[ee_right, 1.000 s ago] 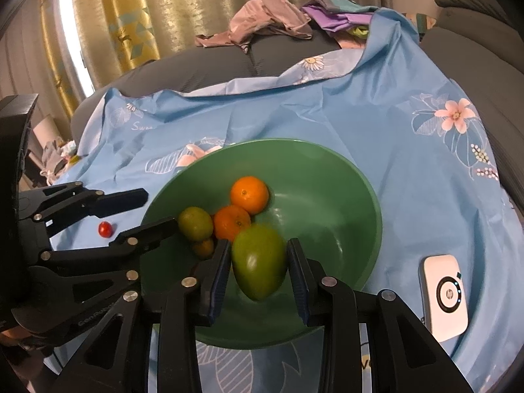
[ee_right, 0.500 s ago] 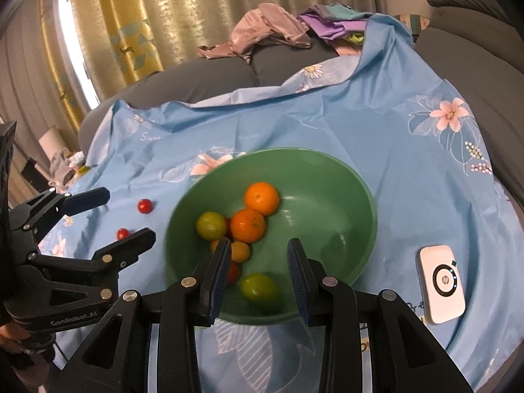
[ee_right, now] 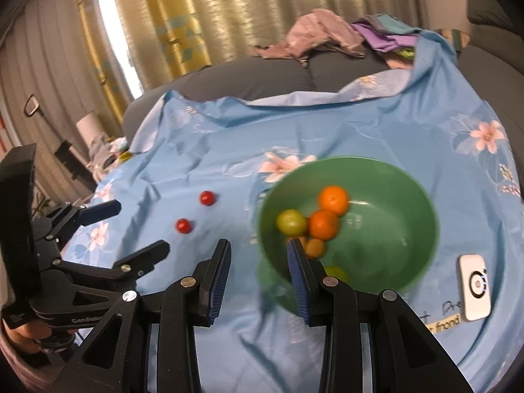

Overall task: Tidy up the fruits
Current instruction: 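Withdraw both tools from the bowl toward the two cherry tomatoes, then grasp a cherry tomato with the right tool while the left tool grasps the other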

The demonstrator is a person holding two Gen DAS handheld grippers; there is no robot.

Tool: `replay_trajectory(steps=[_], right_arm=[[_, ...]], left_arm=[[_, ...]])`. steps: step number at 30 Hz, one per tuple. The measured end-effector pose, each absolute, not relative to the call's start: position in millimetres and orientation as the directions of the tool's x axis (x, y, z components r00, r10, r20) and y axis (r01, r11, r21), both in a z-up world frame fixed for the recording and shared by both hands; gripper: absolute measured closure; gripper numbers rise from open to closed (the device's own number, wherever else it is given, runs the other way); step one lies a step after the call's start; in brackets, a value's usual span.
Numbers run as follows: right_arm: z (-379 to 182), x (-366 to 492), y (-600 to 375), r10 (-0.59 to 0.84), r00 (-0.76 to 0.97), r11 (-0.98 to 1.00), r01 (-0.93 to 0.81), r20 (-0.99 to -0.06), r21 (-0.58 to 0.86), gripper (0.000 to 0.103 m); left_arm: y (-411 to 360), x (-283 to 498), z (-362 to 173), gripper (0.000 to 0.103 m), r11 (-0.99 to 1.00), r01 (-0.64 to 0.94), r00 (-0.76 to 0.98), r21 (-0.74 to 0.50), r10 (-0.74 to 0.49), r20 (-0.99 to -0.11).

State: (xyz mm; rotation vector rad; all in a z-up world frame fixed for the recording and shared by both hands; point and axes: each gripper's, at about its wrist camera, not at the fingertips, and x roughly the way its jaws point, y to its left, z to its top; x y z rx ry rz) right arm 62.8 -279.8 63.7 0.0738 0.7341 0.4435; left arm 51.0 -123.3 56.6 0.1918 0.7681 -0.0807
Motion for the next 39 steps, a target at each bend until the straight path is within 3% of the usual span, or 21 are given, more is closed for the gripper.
replay_trajectory(steps=[7,13,20,32,36,39], right_arm=[[60,63,-245,0.475,0.602,0.869,-0.437,-0.642,0.233,0.066],[50,72,-210,0.511,0.537,0.835,-0.496,-0.671,0.238,0.066],[33,101,-182,0.510,0.491,0.829,-0.499,-0.706,0.251,0.066],[2,181,-144,0.496,0.422,0.842,-0.447,-0.759,0.302,0.066],[-11,198,-131,0.484,0.404,0.846,-0.444,-0.776,0.296,0.066],[-19,210,-124,0.474,0.395,0.850,-0.439,-0.787,0.291,0.066]], left_arm=[[-86,40,39,0.011,0.990,0.095,0.691,0.104,0.010,-0.723],[-37,49,11,0.011,0.999,0.013,0.627,-0.032,-0.033,-0.778],[-25,77,-4,0.018,0.995,0.015,0.597,-0.097,-0.087,-0.797],[-29,152,-34,0.047,0.987,0.030,0.531,-0.156,-0.148,-0.834],[-26,163,-42,0.060,0.988,0.018,0.526,-0.155,-0.141,-0.839],[-24,166,-42,0.076,0.988,0.014,0.529,-0.154,-0.138,-0.837]])
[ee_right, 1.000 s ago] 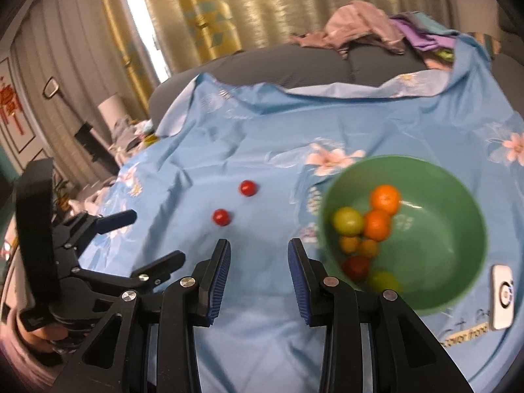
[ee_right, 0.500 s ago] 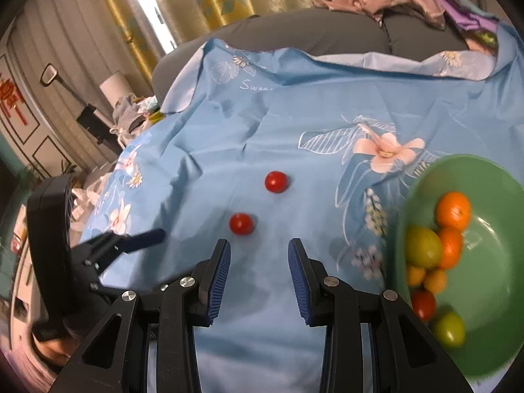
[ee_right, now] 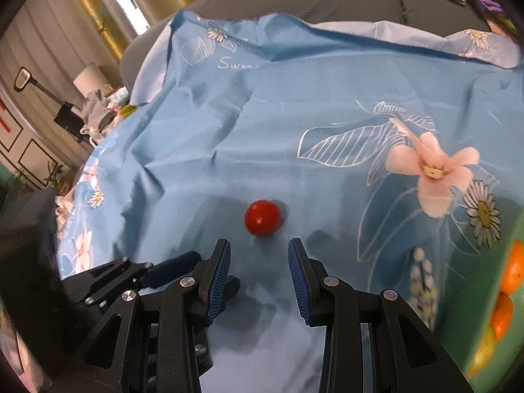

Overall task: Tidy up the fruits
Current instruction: 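Grasp a cherry tomato with the right tool while the left tool grasps the other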

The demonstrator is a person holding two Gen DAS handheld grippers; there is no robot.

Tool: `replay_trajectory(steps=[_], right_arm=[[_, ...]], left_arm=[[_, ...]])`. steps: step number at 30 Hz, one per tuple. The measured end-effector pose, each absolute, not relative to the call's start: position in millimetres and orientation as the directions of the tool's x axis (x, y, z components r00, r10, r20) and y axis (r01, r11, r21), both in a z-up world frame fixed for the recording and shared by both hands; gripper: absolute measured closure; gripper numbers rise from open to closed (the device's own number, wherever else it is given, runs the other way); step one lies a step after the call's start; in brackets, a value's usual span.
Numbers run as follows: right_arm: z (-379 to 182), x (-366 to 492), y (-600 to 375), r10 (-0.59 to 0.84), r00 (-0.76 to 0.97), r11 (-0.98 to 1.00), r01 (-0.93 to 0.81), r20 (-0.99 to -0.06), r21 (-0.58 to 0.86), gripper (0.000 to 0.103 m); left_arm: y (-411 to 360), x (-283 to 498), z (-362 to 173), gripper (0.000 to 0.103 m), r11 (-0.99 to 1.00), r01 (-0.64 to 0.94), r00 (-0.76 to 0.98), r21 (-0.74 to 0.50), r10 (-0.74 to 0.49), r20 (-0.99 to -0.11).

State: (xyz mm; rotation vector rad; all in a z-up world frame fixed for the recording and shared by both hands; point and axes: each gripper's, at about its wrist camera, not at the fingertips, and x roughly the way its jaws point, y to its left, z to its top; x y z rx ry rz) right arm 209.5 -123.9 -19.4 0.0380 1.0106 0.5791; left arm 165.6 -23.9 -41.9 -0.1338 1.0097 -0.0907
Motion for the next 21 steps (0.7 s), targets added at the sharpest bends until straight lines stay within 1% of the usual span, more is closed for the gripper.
replay_trajectory(steps=[2,7,12,16,18,21], right_arm=[[-24,216,-120,0.473,0.390,0.849,-0.440,-0.790,0.291,0.066],[-30,230,-108,0.462,0.384,0.849,-0.451,-0.799,0.274,0.066],[-39,241,-97,0.428,0.383,0.858,-0.457,-0.819,0.235,0.066],[-38,241,-88,0.408,0.404,0.853,-0.489,-0.819,0.184,0.066],[-38,237,-83,0.382,0.421,0.849,-0.511,-0.823,0.133,0.071],[-37,231,-82,0.381,0.427,0.839,-0.533,-0.820,0.113,0.072]], left_arm=[[-20,166,-42,0.075,0.985,0.014,0.530,-0.173,-0.154,-0.834],[4,163,-37,0.075,0.983,-0.038,0.550,-0.181,-0.130,-0.825],[27,166,-29,0.075,0.976,-0.098,0.577,-0.195,-0.104,-0.810],[35,167,-28,0.075,0.973,-0.114,0.578,-0.199,-0.098,-0.810],[33,165,-29,0.075,0.974,-0.114,0.577,-0.197,-0.097,-0.811],[31,164,-26,0.075,0.975,-0.110,0.575,-0.191,-0.094,-0.812]])
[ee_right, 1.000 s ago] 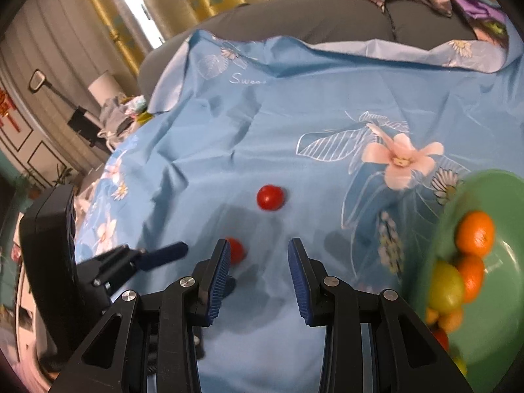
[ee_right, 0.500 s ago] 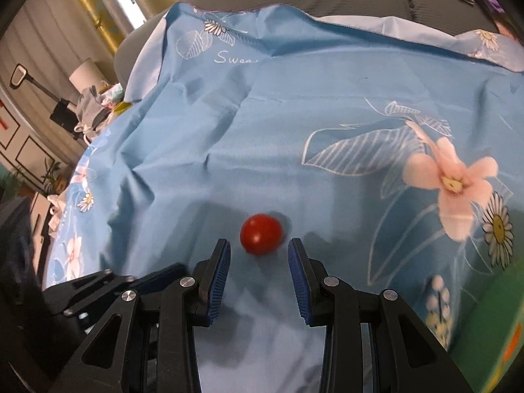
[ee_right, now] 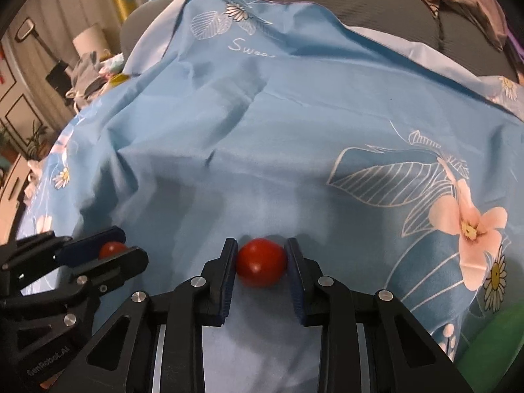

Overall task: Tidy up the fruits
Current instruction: 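Grasp a cherry tomato with the right tool while the left tool grasps the other, then carry both cherry tomatoes into the green bowl and open both tools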

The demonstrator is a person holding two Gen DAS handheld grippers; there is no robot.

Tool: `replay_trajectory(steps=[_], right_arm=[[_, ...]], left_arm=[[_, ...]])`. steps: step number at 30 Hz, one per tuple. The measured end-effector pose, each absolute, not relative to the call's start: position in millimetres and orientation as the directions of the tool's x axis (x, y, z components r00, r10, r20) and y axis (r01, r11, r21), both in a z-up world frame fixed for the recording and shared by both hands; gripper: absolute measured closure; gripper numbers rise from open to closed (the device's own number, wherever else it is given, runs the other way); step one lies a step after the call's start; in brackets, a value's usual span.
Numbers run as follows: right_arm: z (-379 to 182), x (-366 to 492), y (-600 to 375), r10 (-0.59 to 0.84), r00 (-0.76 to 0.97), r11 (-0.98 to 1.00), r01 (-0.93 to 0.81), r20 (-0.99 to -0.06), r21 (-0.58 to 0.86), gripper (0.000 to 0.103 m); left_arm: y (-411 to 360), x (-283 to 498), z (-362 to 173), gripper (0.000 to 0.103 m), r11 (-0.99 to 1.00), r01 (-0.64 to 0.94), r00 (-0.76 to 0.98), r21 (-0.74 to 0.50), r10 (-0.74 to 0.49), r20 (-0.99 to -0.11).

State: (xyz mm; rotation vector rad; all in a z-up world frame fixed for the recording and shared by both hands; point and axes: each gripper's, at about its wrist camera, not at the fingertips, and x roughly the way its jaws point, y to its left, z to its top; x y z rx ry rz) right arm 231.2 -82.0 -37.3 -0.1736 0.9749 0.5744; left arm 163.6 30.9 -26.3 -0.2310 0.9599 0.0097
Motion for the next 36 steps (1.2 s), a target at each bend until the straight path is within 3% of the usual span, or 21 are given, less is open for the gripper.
replay_trajectory(steps=[11,21,28,36], right_arm=[[3,180,-122,0.476,0.482,0.824,-0.537,-0.736,0.181,0.072],[48,131,-202,0.491,0.607,0.857,-0.466,-0.625,0.221,0.072],[53,113,-260,0.399,0.674,0.912,-0.364,-0.621,0.190,0.072],[35,119,-315,0.274,0.674,0.960,-0.239,-0.686,0.149,0.072]], left_arm=[[-1,134,-7,0.075,0.988,-0.028,0.601,-0.150,-0.103,-0.792],[-75,119,36,0.075,0.984,0.145,0.647,-0.106,-0.176,-0.742],[-147,128,46,0.074,0.957,0.281,0.631,-0.077,-0.245,-0.736],[-213,152,29,0.074,0.927,0.371,0.562,-0.056,-0.272,-0.781]])
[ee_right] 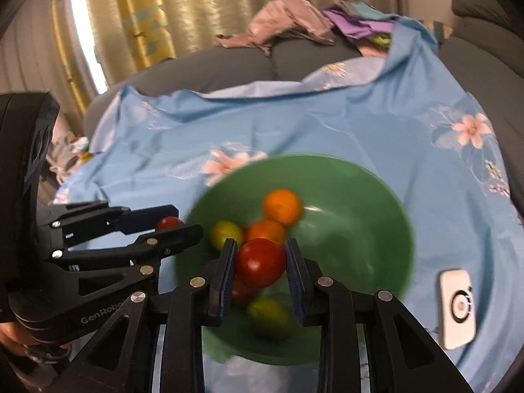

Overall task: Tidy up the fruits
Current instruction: 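Carry both cherry tomatoes into the green bowl and open both tools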

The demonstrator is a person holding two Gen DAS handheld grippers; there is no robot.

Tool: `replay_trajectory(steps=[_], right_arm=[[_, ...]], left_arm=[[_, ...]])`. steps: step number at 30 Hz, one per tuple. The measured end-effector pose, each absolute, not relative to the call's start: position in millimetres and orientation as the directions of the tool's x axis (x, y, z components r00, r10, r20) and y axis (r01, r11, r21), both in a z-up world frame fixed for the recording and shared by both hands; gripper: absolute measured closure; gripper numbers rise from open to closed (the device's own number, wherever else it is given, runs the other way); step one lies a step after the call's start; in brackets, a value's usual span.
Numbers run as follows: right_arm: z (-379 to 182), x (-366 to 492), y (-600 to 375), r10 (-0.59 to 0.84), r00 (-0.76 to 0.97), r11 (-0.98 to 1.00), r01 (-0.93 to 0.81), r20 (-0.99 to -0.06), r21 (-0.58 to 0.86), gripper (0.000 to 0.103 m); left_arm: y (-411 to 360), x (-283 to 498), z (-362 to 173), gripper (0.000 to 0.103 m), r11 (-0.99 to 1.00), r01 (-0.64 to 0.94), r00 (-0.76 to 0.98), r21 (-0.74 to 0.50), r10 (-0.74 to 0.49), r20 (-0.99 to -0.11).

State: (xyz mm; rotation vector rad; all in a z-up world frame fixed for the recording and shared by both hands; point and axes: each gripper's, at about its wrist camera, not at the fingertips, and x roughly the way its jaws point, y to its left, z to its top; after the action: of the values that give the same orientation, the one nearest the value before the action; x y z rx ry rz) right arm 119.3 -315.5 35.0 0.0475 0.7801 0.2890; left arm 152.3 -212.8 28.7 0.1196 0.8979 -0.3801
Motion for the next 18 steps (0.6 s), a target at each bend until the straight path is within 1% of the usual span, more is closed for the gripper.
replay_trajectory(steps=[3,5,6,7,8,9,10,11,12,14,15,16,17,18], right_arm=[[29,123,-327,0.250,0.657,0.966,-0.215,-0.711,0.140,0.072],[26,125,-333,0.233,0.649,0.971,-0.199,-0.724,0.135,0.072],[26,126,-336,0.232,0.647,0.971,-0.194,-0.727,0.137,0.072],[26,125,-337,0.228,0.644,0.972,-0.190,-0.730,0.135,0.072],[27,125,-338,0.216,0.644,0.975,-0.182,-0.734,0.127,0.071],[30,125,-340,0.204,0.647,0.978,-0.174,-0.734,0.118,0.071],[33,124,-343,0.202,0.649,0.978,-0.172,-0.733,0.117,0.071],[36,124,-346,0.204,0.648,0.978,-0.169,-0.734,0.123,0.070],[40,124,-350,0.203,0.646,0.979,-0.163,-0.736,0.127,0.068],[48,122,-353,0.197,0.645,0.980,-0.157,-0.738,0.124,0.061],[54,121,-355,0.197,0.644,0.980,-0.159,-0.739,0.122,0.059],[58,121,-356,0.193,0.641,0.980,-0.159,-0.743,0.117,0.054],[64,120,-356,0.189,0.640,0.981,-0.160,-0.745,0.112,0.051],[69,119,-357,0.192,0.640,0.980,-0.165,-0.744,0.111,0.051]], left_arm=[[-226,160,22,0.074,0.923,0.382,0.539,-0.035,-0.254,-0.803],[-230,165,19,0.070,0.923,0.383,0.522,-0.031,-0.243,-0.817],[-232,165,20,0.058,0.925,0.380,0.519,-0.027,-0.238,-0.821],[-232,166,21,0.048,0.928,0.371,0.523,-0.015,-0.222,-0.823],[-231,165,24,0.043,0.932,0.363,0.531,0.002,-0.205,-0.822],[-230,164,27,0.035,0.933,0.360,0.536,0.005,-0.202,-0.820],[-228,164,32,0.025,0.938,0.346,0.545,0.015,-0.188,-0.817],[-227,163,36,0.021,0.943,0.333,0.553,0.027,-0.172,-0.815],[-224,163,43,0.014,0.948,0.315,0.563,0.038,-0.154,-0.812],[-219,161,55,0.006,0.953,0.301,0.573,0.024,-0.161,-0.804],[-216,159,62,0.000,0.955,0.295,0.579,0.016,-0.165,-0.799],[-213,156,72,0.001,0.957,0.290,0.593,0.003,-0.177,-0.786],[-211,152,82,0.001,0.960,0.282,0.609,-0.002,-0.180,-0.773],[-210,151,90,0.001,0.963,0.268,0.617,-0.003,-0.174,-0.767]])
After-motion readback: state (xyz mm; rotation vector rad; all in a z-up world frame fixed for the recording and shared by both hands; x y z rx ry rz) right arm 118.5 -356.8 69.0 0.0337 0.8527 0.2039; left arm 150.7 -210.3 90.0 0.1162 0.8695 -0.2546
